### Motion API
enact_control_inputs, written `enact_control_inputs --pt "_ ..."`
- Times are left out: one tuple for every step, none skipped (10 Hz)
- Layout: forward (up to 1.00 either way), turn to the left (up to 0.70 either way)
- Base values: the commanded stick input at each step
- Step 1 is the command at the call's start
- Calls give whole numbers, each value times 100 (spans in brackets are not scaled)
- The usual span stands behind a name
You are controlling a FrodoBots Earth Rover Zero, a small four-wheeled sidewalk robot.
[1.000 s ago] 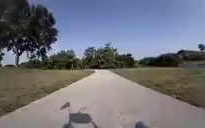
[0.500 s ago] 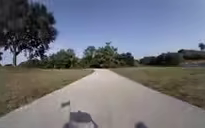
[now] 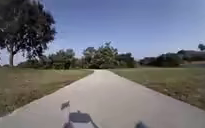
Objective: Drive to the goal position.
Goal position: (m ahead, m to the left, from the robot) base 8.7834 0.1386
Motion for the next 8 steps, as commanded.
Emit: enact_control_inputs --pt "100 3" --pt "100 3" --pt "100 3" --pt "100 3" --pt "100 3" --pt "100 3" --pt "100 3" --pt "100 3"
